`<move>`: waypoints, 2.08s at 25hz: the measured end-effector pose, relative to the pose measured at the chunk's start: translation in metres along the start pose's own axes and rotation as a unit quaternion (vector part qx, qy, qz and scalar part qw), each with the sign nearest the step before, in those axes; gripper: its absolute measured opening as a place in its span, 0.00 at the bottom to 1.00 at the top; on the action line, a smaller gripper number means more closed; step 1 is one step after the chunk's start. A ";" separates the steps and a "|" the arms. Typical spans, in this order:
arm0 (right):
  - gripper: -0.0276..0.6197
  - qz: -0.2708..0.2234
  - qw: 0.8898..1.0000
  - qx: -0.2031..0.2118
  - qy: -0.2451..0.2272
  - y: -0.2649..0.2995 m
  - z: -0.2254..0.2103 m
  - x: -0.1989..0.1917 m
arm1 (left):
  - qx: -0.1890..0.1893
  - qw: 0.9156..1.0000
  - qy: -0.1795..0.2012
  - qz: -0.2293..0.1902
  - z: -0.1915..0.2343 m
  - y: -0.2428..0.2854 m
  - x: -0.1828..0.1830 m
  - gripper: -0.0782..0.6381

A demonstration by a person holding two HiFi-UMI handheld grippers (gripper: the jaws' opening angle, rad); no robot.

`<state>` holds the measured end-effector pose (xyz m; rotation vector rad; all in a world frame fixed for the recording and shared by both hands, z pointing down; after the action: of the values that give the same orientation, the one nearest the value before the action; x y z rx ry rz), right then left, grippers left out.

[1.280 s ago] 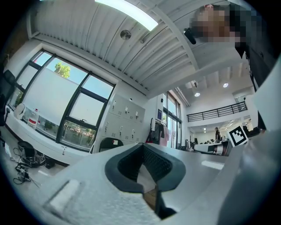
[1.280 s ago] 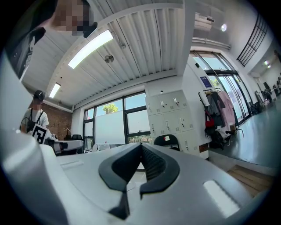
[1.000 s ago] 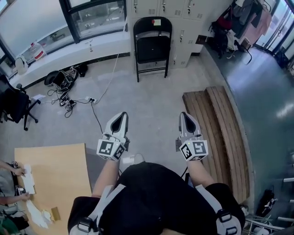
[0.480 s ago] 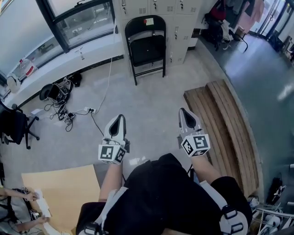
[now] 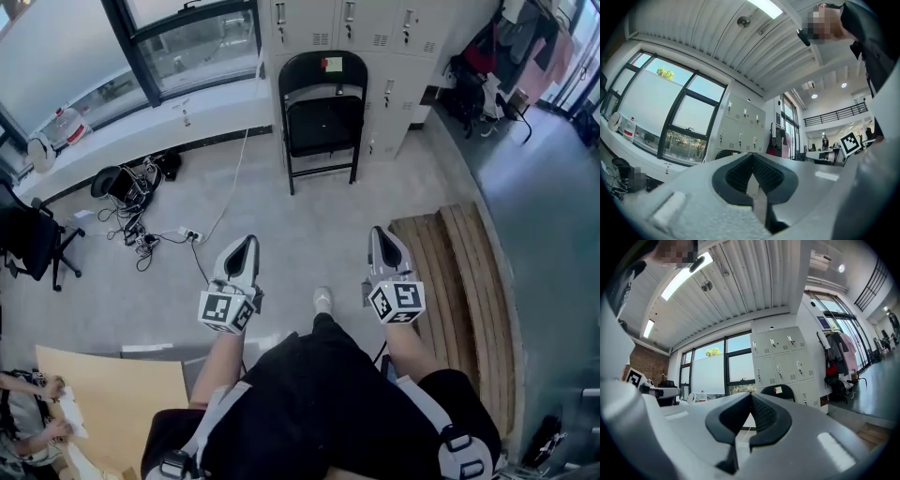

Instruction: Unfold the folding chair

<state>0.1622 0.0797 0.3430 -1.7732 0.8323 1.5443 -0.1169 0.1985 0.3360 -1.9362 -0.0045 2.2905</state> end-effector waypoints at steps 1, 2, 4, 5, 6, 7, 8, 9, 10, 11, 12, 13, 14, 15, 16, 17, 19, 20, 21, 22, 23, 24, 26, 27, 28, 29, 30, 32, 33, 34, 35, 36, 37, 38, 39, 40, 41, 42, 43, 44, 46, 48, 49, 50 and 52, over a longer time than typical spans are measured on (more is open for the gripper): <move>0.05 -0.008 1.000 -0.001 0.000 0.013 -0.013 0.001 | 0.000 1.000 0.004 0.000 0.001 0.014 0.000 0.11; 0.05 -0.015 1.000 -0.002 -0.001 0.027 -0.026 0.002 | -0.002 1.000 0.007 0.000 0.001 0.029 0.002 0.11; 0.05 -0.025 1.000 0.000 -0.002 0.057 -0.052 0.006 | -0.006 1.000 0.013 -0.003 0.002 0.058 0.005 0.11; 0.05 -0.027 1.000 0.003 -0.001 0.071 -0.064 0.007 | -0.004 1.000 0.013 -0.004 0.004 0.071 0.005 0.11; 0.05 -0.028 1.000 0.005 0.000 0.084 -0.074 0.007 | 0.003 1.000 0.010 -0.005 0.008 0.084 0.005 0.11; 0.05 -0.028 1.000 0.009 0.002 0.095 -0.083 0.007 | 0.010 1.000 0.006 -0.007 0.012 0.096 0.004 0.11; 0.05 -0.028 1.000 0.012 0.005 0.106 -0.092 0.007 | 0.016 1.000 0.002 -0.009 0.014 0.107 0.004 0.11; 0.05 -0.027 0.999 0.016 0.007 0.116 -0.101 0.008 | 0.021 1.000 0.000 -0.012 0.015 0.119 0.003 0.11; 0.05 -0.025 0.999 0.020 0.010 0.125 -0.110 0.008 | 0.024 1.000 -0.001 -0.015 0.015 0.130 0.003 0.11; 0.05 -0.022 0.999 0.025 0.012 0.134 -0.118 0.009 | 0.028 0.999 -0.001 -0.018 0.015 0.142 0.002 0.11; 0.05 -0.020 0.999 0.030 0.013 0.143 -0.127 0.010 | 0.031 0.999 -0.003 -0.019 0.014 0.153 0.001 0.11; 0.05 -0.017 0.999 0.034 0.015 0.151 -0.134 0.011 | 0.035 0.999 -0.005 -0.020 0.014 0.163 0.000 0.11; 0.05 -0.015 0.999 0.038 0.016 0.158 -0.141 0.012 | 0.037 0.999 -0.007 -0.021 0.013 0.173 -0.001 0.11; 0.05 -0.013 0.999 0.042 0.016 0.165 -0.147 0.012 | 0.038 0.999 -0.009 -0.021 0.012 0.183 -0.003 0.11; 0.05 -0.010 0.999 0.047 0.015 0.172 -0.152 0.013 | 0.039 0.999 -0.010 -0.021 0.011 0.191 -0.005 0.11; 0.05 -0.006 0.999 0.051 0.014 0.178 -0.157 0.013 | 0.039 0.999 -0.012 -0.019 0.010 0.199 -0.007 0.11; 0.05 0.002 0.998 0.057 0.014 0.189 -0.165 0.011 | 0.043 0.999 -0.013 -0.014 0.010 0.210 -0.011 0.11; 0.05 0.005 0.998 0.059 0.014 0.194 -0.168 0.010 | 0.044 0.999 -0.013 -0.012 0.011 0.215 -0.013 0.11; 0.05 0.008 0.998 0.060 0.015 0.198 -0.172 0.009 | 0.046 0.999 -0.013 -0.010 0.012 0.220 -0.015 0.11; 0.05 0.011 0.998 0.060 0.015 0.201 -0.176 0.007 | 0.048 0.999 -0.014 -0.008 0.014 0.225 -0.018 0.11; 0.05 0.014 0.998 0.060 0.016 0.205 -0.180 0.006 | 0.050 0.999 -0.015 -0.007 0.015 0.230 -0.020 0.11; 0.05 0.018 0.998 0.058 0.017 0.208 -0.183 0.003 | 0.052 0.998 -0.017 -0.006 0.018 0.234 -0.021 0.11; 0.05 0.023 0.998 0.054 0.021 0.215 -0.187 -0.001 | 0.055 0.998 -0.019 -0.006 0.024 0.243 -0.023 0.11; 0.05 0.024 0.998 0.052 0.024 0.220 -0.189 -0.003 | 0.055 0.998 -0.018 -0.005 0.028 0.249 -0.025 0.11; 0.05 0.024 0.998 0.050 0.026 0.224 -0.191 -0.005 | 0.054 0.998 -0.016 -0.005 0.031 0.256 -0.026 0.11; 0.05 0.022 0.998 0.047 0.028 0.229 -0.195 -0.006 | 0.050 0.999 -0.013 -0.006 0.033 0.264 -0.027 0.11; 0.05 0.021 0.998 0.043 0.028 0.235 -0.199 -0.007 | 0.045 0.999 -0.007 -0.007 0.036 0.273 -0.028 0.11; 0.05 0.019 0.999 0.033 0.023 0.250 -0.209 -0.007 | 0.033 0.999 0.001 -0.014 0.043 0.296 -0.027 0.11; 0.05 0.018 0.999 0.027 0.021 0.258 -0.214 -0.007 | 0.029 0.999 0.002 -0.018 0.047 0.308 -0.025 0.11; 0.05 0.016 0.999 0.021 0.020 0.267 -0.218 -0.006 | 0.025 0.999 0.002 -0.021 0.052 0.320 -0.024 0.11; 0.05 0.014 1.000 0.015 0.021 0.276 -0.223 -0.005 | 0.021 0.999 0.002 -0.023 0.057 0.331 -0.022 0.11; 0.05 0.014 1.000 0.010 0.022 0.284 -0.227 -0.004 | 0.017 1.000 0.002 -0.025 0.061 0.343 -0.021 0.11; 0.05 0.016 1.000 0.005 0.022 0.292 -0.230 -0.004 | 0.013 1.000 0.002 -0.025 0.065 0.354 -0.021 0.11; 0.05 0.019 1.000 0.001 0.022 0.301 -0.233 -0.004 | 0.009 1.000 0.002 -0.026 0.069 0.365 -0.021 0.11; 0.05 0.020 1.000 -0.002 0.022 0.310 -0.235 -0.004 | 0.006 1.000 0.000 -0.026 0.074 0.376 -0.020 0.11; 0.05 0.019 1.000 -0.004 0.021 0.320 -0.237 -0.002 | 0.003 1.000 -0.003 -0.027 0.080 0.388 -0.020 0.11; 0.05 0.016 1.000 -0.006 0.020 0.330 -0.238 0.002 | 0.000 1.000 -0.007 -0.027 0.085 0.399 -0.019 0.11; 0.05 0.013 1.000 -0.009 0.018 0.339 -0.239 0.006 | -0.004 1.000 -0.009 -0.026 0.089 0.409 -0.019 0.11; 0.05 0.009 1.000 -0.012 0.017 0.346 -0.241 0.009 | -0.010 1.000 -0.010 -0.024 0.093 0.419 -0.019 0.11; 0.05 0.007 1.000 -0.017 0.017 0.353 -0.243 0.011 | -0.016 1.000 -0.009 -0.022 0.096 0.428 -0.019 0.11; 0.05 0.007 0.999 -0.030 0.020 0.366 -0.248 0.013 | -0.029 0.999 -0.006 -0.018 0.104 0.446 -0.018 0.11; 0.05 0.009 0.999 -0.042 0.029 0.379 -0.254 0.011 | -0.035 0.999 -0.008 -0.016 0.113 0.463 -0.018 0.11; 0.05 0.009 0.998 -0.047 0.036 0.386 -0.257 0.011 | -0.037 0.999 -0.010 -0.016 0.119 0.472 -0.018 0.11; 0.05 0.010 0.998 -0.052 0.043 0.393 -0.259 0.010 | -0.039 0.999 -0.010 -0.014 0.124 0.479 -0.019 0.11; 0.05 0.010 0.997 -0.060 0.050 0.409 -0.261 0.006 | -0.044 0.999 -0.009 -0.006 0.135 0.492 -0.023 0.11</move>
<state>-0.0098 -0.3740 0.3417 -1.9491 0.8225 1.5581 -0.2976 -0.2786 0.3351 -1.9503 -0.1202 2.3387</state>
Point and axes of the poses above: the fingertips, and each gripper's own axes: y forward along the fingers, z to its left, x out of its top, the point moved 4 cm from there along -y, backward along the fingers, and after that the axes turned 13 degrees about x, right-handed, at the moved point
